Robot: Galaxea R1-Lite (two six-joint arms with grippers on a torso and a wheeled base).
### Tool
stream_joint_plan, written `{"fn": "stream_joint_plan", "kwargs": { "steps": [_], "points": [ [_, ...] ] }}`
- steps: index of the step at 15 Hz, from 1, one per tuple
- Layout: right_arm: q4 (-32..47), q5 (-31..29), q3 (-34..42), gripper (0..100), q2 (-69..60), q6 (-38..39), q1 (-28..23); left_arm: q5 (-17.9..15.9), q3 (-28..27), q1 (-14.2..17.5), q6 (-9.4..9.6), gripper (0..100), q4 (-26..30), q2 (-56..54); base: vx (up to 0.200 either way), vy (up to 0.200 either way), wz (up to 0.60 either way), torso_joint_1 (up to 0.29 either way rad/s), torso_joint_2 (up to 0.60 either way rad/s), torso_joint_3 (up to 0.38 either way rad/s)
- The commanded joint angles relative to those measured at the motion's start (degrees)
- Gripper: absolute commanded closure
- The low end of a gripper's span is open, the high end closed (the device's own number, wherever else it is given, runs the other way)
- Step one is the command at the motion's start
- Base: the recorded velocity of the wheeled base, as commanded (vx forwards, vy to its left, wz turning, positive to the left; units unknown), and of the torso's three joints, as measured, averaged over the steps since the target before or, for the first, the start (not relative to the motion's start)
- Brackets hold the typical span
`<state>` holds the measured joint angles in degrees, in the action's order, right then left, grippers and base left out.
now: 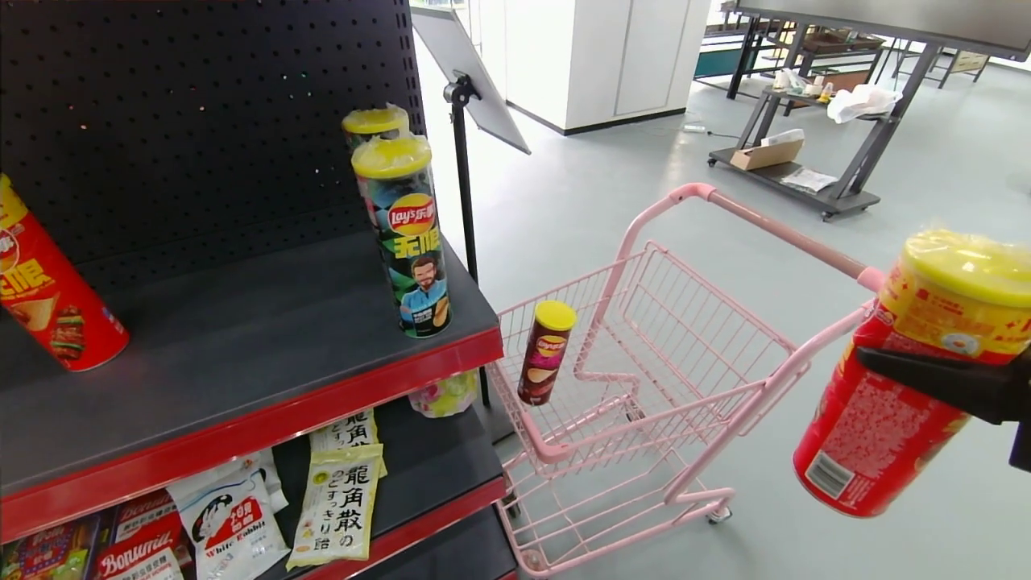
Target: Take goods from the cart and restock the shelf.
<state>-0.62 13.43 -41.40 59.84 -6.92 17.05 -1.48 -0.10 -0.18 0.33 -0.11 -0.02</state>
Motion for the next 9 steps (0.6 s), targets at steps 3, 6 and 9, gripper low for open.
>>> {"fn": "stream_joint_plan", "kwargs": {
  "steps": [3, 6, 9],
  "points": [
    [0.0, 0.3, 0.1, 100, 1.3, -0.7, 0.0, 0.0, 0.0, 0.0, -0.07, 0, 0.0, 0.0, 0.000, 0.000, 0.00, 0.058, -0.11, -0.062],
    [0.1, -0.1, 0.4, 100, 1.5, -1.7, -0.1, 0.0, 0.0, 0.0, -0.07, 0, 0.0, 0.0, 0.000, 0.000, 0.00, 0.000, 0.00, 0.000],
    [0.3, -0.3, 0.7, 100, 1.3, -1.8, -0.4, 0.0, 0.0, 0.0, -0.07, 0, 0.0, 0.0, 0.000, 0.000, 0.20, 0.001, 0.00, 0.002]
  ]
}}
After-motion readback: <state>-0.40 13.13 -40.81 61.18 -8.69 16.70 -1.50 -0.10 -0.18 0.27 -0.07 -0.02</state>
